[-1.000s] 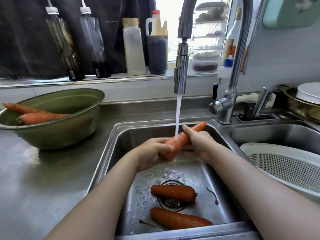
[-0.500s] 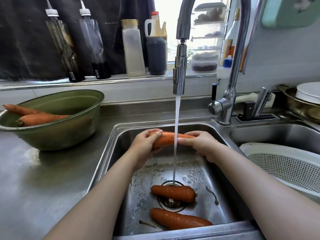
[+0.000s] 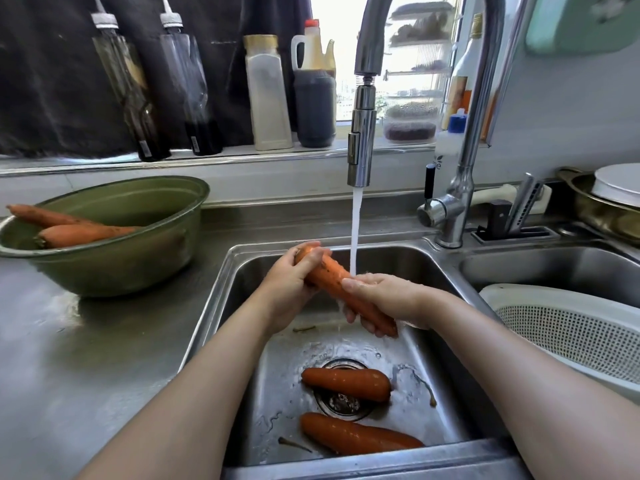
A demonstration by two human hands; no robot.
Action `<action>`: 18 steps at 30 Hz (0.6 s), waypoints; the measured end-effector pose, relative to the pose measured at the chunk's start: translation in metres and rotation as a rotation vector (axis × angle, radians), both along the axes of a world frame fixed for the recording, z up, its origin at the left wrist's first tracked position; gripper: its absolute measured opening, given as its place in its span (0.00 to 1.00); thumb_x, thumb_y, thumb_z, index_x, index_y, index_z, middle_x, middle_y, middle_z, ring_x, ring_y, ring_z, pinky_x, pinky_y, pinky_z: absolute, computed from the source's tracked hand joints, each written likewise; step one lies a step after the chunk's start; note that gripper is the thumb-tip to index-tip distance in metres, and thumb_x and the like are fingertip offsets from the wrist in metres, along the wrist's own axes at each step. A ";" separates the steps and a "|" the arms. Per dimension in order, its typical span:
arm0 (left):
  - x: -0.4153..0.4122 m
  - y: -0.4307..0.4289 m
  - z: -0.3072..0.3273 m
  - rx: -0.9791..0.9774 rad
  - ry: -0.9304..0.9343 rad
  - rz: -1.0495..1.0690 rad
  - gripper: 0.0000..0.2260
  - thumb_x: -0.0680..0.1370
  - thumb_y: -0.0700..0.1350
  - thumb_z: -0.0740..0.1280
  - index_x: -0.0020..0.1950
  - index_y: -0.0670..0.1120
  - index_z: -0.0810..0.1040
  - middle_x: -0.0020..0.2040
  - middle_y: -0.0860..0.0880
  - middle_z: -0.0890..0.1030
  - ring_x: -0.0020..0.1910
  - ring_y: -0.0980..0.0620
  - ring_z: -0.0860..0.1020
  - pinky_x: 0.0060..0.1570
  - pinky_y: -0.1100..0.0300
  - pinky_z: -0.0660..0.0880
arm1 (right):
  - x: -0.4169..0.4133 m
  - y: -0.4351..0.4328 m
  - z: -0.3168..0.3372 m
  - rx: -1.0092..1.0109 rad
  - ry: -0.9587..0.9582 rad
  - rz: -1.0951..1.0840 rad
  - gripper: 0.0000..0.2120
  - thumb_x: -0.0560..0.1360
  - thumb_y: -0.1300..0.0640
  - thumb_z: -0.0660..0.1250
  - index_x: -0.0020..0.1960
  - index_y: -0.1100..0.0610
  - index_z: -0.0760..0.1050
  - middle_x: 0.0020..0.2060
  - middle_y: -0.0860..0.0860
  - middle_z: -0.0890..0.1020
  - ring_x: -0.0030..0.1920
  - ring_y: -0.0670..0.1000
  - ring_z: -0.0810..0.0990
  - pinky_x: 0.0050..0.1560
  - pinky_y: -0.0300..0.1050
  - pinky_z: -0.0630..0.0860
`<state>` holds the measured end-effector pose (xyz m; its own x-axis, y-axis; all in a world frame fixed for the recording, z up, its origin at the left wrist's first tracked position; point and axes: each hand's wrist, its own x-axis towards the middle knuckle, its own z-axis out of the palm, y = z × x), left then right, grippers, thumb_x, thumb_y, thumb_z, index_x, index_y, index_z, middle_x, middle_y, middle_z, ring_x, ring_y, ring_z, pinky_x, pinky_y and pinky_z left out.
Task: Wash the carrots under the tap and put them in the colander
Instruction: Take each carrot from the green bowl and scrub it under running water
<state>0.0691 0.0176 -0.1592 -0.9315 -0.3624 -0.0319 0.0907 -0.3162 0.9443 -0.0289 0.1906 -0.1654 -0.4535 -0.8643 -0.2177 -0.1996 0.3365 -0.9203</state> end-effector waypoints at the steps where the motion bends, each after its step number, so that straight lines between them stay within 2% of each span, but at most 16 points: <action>1: 0.000 -0.001 0.000 0.038 -0.001 -0.017 0.14 0.84 0.44 0.64 0.69 0.45 0.74 0.66 0.40 0.79 0.65 0.41 0.79 0.59 0.48 0.80 | 0.000 0.000 -0.001 -0.012 -0.041 -0.017 0.15 0.87 0.46 0.56 0.60 0.57 0.74 0.44 0.55 0.83 0.32 0.50 0.78 0.29 0.45 0.75; 3: 0.001 -0.003 -0.001 0.106 -0.004 -0.042 0.15 0.86 0.42 0.60 0.72 0.45 0.70 0.66 0.38 0.75 0.63 0.40 0.77 0.57 0.47 0.79 | -0.002 0.001 -0.001 -0.045 -0.099 -0.051 0.15 0.87 0.48 0.56 0.62 0.56 0.76 0.46 0.54 0.85 0.35 0.50 0.79 0.32 0.46 0.76; 5: 0.000 -0.004 -0.001 0.125 -0.008 -0.064 0.14 0.86 0.42 0.60 0.71 0.48 0.70 0.67 0.37 0.72 0.62 0.40 0.76 0.56 0.45 0.80 | -0.001 0.002 0.001 -0.060 -0.111 -0.085 0.17 0.87 0.47 0.56 0.61 0.57 0.78 0.44 0.53 0.85 0.34 0.49 0.78 0.32 0.44 0.75; 8: -0.002 0.002 -0.004 -0.019 -0.093 -0.057 0.11 0.86 0.46 0.61 0.69 0.52 0.73 0.67 0.40 0.73 0.64 0.40 0.77 0.57 0.47 0.81 | 0.006 -0.004 0.004 0.047 0.015 -0.211 0.28 0.84 0.35 0.54 0.50 0.57 0.80 0.32 0.49 0.80 0.26 0.48 0.73 0.26 0.40 0.69; 11: -0.006 0.008 -0.009 -0.189 -0.157 0.014 0.11 0.85 0.52 0.63 0.67 0.53 0.74 0.64 0.41 0.77 0.62 0.39 0.80 0.61 0.46 0.80 | 0.006 -0.009 0.000 0.135 0.058 -0.315 0.35 0.81 0.29 0.52 0.45 0.58 0.80 0.29 0.52 0.78 0.23 0.48 0.70 0.24 0.38 0.65; 13: -0.007 0.009 -0.010 -0.218 -0.162 0.046 0.12 0.85 0.54 0.63 0.67 0.54 0.73 0.63 0.44 0.77 0.62 0.40 0.79 0.63 0.45 0.79 | 0.004 -0.006 -0.001 0.092 -0.042 -0.259 0.31 0.84 0.34 0.53 0.48 0.60 0.79 0.33 0.53 0.79 0.25 0.49 0.72 0.26 0.40 0.68; 16: -0.008 0.005 -0.012 -0.238 -0.165 0.087 0.13 0.85 0.55 0.62 0.68 0.56 0.72 0.64 0.45 0.75 0.62 0.42 0.77 0.55 0.51 0.80 | 0.001 -0.001 0.001 -0.004 -0.241 -0.141 0.17 0.87 0.49 0.57 0.64 0.61 0.75 0.43 0.53 0.83 0.32 0.48 0.76 0.30 0.41 0.74; 18: -0.008 0.000 -0.014 -0.271 -0.157 0.089 0.13 0.85 0.56 0.62 0.69 0.58 0.72 0.66 0.45 0.74 0.63 0.43 0.77 0.57 0.51 0.79 | 0.003 -0.004 0.000 0.008 -0.221 -0.163 0.17 0.87 0.50 0.59 0.66 0.61 0.75 0.44 0.52 0.83 0.33 0.48 0.76 0.30 0.41 0.75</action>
